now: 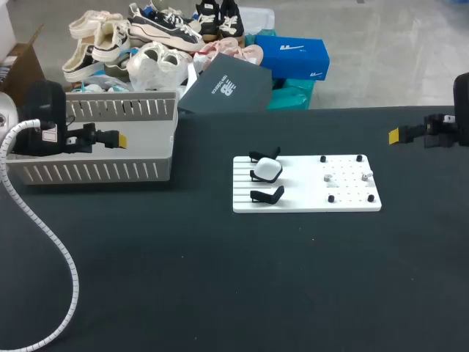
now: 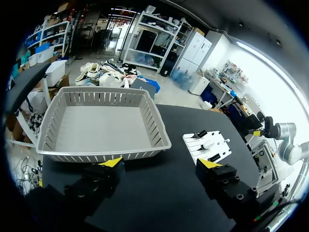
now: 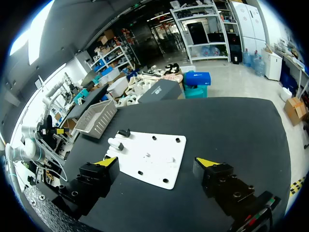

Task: Pick up each earbud case from the left stands, insert the matching earbuds, close the lid, and place the case in the box.

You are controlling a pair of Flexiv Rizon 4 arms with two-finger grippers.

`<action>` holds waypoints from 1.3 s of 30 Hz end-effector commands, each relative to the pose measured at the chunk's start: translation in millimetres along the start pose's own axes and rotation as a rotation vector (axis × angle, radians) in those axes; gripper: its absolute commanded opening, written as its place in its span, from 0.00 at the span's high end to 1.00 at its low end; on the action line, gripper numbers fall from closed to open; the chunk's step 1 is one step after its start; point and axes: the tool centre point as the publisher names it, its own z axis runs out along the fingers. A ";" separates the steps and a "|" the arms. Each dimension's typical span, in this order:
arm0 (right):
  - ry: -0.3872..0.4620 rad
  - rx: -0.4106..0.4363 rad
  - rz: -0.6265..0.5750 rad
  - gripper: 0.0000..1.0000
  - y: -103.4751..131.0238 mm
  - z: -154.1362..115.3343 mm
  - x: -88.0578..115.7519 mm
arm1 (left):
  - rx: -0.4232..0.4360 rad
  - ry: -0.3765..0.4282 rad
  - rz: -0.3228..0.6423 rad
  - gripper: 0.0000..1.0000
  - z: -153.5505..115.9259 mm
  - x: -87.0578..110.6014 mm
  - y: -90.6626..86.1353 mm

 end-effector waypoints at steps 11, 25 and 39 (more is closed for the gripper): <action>0.000 -0.005 -0.002 0.00 -1.6 0.2 -0.1 | -0.004 0.006 0.000 0.00 -0.2 -1.2 -0.7; 0.000 -0.005 -0.002 0.00 -1.6 0.2 -0.1 | 0.224 -0.062 0.347 0.00 -2.9 -21.7 -28.6; 0.000 -0.005 -0.002 0.00 -1.6 0.2 -0.1 | 0.478 -0.007 0.773 0.00 11.5 -53.8 -59.6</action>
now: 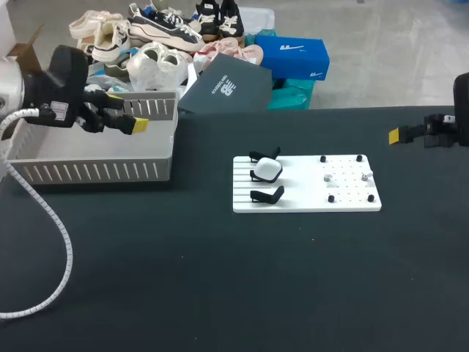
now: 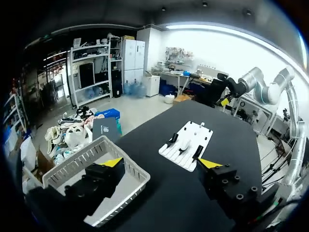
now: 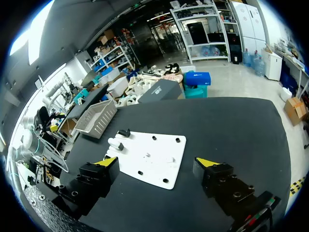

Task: Pick up each earbud case from the left stands, insert the matching earbuds, close the lid, and place the case in the box.

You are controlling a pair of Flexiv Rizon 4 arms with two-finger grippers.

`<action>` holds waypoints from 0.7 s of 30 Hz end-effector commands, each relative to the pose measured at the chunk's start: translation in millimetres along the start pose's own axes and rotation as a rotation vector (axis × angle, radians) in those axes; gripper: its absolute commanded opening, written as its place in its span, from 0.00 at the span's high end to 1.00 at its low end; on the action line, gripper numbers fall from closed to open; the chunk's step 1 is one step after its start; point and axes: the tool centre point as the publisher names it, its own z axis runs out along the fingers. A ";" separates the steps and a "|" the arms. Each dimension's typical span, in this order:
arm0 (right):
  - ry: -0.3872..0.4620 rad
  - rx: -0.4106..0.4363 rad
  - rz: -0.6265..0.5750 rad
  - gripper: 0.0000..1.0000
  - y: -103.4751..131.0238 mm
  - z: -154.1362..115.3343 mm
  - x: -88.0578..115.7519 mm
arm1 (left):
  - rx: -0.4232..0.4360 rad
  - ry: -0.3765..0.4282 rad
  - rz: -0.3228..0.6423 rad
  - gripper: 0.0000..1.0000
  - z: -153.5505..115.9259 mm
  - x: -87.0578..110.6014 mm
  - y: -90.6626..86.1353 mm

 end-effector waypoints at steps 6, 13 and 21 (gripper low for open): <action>0.000 -0.005 -0.002 0.00 -1.6 0.1 -0.1 | 0.310 0.015 0.287 0.00 29.6 -7.6 -1.2; 0.000 -0.005 -0.002 0.00 -1.6 0.1 -0.1 | 0.355 0.022 0.367 0.00 62.4 -8.0 -5.4; 0.000 -0.005 -0.002 0.00 -1.6 0.1 -0.1 | 0.426 0.062 0.364 0.00 101.3 -1.3 -9.9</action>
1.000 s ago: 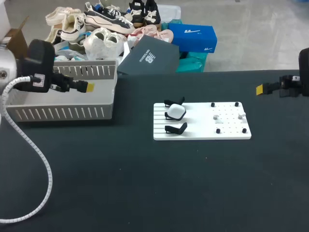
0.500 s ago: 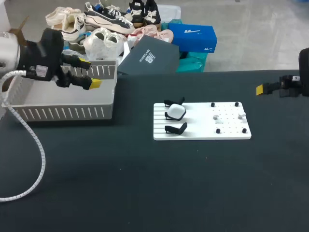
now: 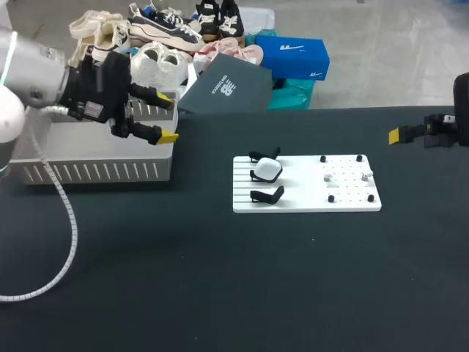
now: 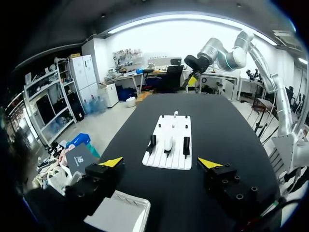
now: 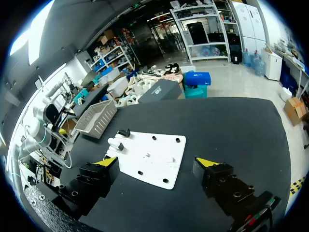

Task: Pick up each earbud case from the left stands, insert the matching earbuds, close the lid, and place the case in the box.

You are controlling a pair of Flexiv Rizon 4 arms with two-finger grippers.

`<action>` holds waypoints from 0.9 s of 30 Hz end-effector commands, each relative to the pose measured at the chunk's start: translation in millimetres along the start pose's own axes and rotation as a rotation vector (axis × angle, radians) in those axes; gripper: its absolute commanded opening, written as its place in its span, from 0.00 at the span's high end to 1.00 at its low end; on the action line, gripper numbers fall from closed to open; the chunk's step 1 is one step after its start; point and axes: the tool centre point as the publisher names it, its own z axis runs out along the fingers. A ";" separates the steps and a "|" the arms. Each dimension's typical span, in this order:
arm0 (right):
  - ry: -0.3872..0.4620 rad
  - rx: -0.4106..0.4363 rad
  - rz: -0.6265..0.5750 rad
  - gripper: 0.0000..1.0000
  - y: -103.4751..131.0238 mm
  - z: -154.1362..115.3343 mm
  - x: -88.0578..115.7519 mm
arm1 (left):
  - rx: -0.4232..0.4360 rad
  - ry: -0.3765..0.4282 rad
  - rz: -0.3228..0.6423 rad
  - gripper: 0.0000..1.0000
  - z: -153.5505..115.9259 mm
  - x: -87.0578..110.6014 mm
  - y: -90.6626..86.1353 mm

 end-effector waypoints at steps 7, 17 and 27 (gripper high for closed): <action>0.000 -0.005 -0.002 0.00 -1.6 0.1 -0.1 | 0.190 0.028 -0.034 0.00 50.9 5.6 -0.9; 0.000 -0.005 -0.002 0.00 -1.6 0.1 -0.1 | 0.171 0.013 -0.032 0.00 80.9 13.2 -8.0; 0.000 -0.005 -0.002 0.00 -1.6 0.1 -0.1 | 0.112 -0.025 -0.054 0.16 111.1 15.8 -11.5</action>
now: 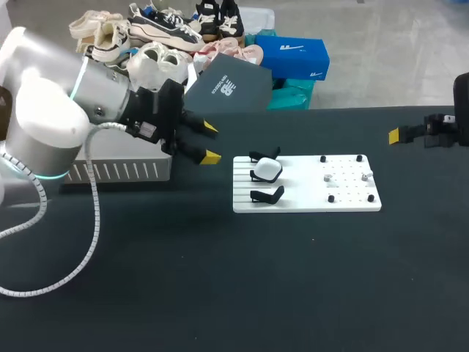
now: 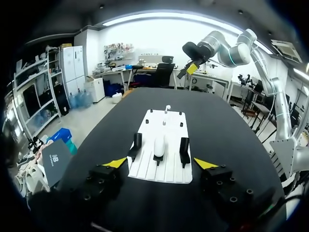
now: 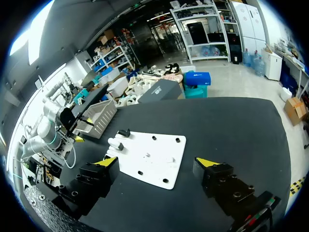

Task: Pick up each earbud case from the left stands, insert the matching earbuds, close the lid, and place the case in the box.

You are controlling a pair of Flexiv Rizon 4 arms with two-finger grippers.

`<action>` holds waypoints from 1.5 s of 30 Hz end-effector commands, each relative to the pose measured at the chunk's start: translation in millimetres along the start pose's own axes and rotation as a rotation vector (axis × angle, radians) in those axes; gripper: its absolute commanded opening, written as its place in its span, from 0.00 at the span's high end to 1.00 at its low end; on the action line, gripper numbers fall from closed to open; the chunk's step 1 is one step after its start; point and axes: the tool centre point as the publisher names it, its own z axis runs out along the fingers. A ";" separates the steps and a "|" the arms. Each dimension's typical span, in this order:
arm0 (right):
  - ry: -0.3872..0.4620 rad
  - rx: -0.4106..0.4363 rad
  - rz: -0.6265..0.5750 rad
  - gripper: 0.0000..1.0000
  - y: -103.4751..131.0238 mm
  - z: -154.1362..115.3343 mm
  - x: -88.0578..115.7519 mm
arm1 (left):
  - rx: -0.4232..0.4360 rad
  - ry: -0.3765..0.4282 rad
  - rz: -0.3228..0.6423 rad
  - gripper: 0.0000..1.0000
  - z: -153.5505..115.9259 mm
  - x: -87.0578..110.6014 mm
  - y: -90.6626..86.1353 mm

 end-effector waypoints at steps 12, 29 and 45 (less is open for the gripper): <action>0.000 -0.005 -0.002 0.00 -1.6 0.1 -0.1 | 0.012 -0.047 0.038 0.28 36.6 6.0 -4.8; 0.000 -0.005 -0.002 0.00 -1.6 0.1 -0.1 | 0.070 -0.055 0.053 0.42 69.7 5.9 -5.4; 0.000 -0.005 -0.002 0.00 -1.6 0.1 -0.1 | 0.090 -0.052 0.040 0.43 89.7 11.8 -0.8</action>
